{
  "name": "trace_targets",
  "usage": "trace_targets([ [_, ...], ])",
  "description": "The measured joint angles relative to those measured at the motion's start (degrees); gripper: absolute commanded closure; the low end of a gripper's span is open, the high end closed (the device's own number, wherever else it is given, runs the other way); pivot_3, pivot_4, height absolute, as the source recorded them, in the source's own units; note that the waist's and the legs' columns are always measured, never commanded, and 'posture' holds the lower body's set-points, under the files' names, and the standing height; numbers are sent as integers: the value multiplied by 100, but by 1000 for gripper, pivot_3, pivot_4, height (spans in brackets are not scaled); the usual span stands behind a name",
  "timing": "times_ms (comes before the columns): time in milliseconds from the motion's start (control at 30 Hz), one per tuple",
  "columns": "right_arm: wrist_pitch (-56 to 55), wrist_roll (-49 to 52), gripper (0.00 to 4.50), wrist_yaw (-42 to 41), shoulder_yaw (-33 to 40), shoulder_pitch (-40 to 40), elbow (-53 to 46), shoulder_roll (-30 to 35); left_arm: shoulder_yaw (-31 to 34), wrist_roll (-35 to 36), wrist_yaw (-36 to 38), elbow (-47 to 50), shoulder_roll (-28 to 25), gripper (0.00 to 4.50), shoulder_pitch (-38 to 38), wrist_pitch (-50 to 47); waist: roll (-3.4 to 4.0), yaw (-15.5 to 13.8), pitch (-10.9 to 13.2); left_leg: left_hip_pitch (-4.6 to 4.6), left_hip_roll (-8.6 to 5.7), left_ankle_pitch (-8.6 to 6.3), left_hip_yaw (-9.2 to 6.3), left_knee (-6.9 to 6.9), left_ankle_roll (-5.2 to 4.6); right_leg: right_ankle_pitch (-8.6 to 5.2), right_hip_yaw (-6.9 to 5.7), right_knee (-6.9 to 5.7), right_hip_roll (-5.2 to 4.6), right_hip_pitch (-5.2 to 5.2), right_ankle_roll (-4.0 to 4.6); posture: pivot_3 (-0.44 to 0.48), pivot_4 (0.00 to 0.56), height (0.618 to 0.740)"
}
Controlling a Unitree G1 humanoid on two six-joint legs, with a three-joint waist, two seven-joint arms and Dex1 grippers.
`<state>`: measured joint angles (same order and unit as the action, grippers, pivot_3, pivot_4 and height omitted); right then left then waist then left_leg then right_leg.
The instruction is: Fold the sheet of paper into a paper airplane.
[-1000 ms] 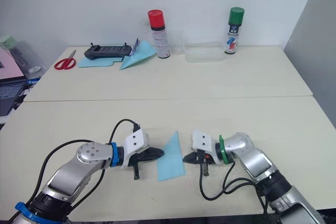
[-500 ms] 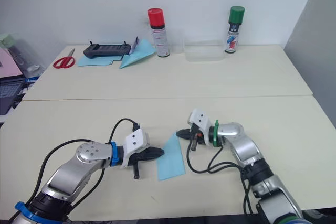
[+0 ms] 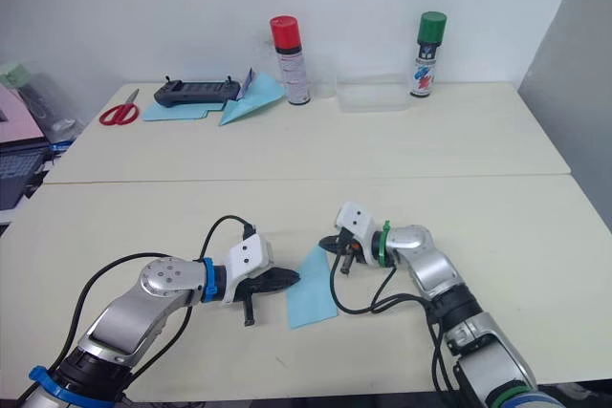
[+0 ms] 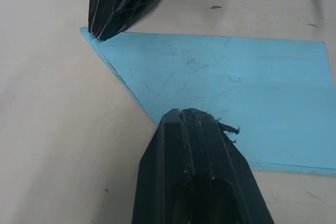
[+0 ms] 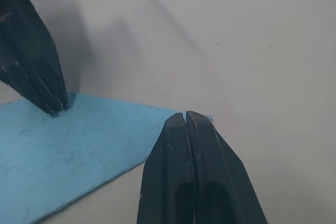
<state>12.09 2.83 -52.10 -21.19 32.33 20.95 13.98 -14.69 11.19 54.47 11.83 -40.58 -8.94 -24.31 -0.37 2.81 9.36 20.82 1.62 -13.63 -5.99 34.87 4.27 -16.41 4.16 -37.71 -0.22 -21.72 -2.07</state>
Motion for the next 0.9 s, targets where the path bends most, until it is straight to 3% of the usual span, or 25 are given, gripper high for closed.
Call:
trace_targets([
  [267,-338,-405,4469,441,-134,234,393,-182,-8,-9,-49,-11,6,4500,8,-15,-5,18,-13,-5,2,1,0,1,-1,0,1,-3,1,1,0,0,150,740],
  [667,-740,-370,4469,518,-15,56,404,54,-72,-8,-78,-13,36,4500,-23,-16,-4,-17,-28,-3,-4,0,-4,1,0,-1,1,-1,-2,7,2,0,150,740],
  [900,-180,519,4469,-212,587,-213,-167,293,-58,5,5,-11,35,4500,-63,-15,10,-53,2,10,-5,0,-2,0,-1,0,2,0,-2,15,1,0,150,740],
])
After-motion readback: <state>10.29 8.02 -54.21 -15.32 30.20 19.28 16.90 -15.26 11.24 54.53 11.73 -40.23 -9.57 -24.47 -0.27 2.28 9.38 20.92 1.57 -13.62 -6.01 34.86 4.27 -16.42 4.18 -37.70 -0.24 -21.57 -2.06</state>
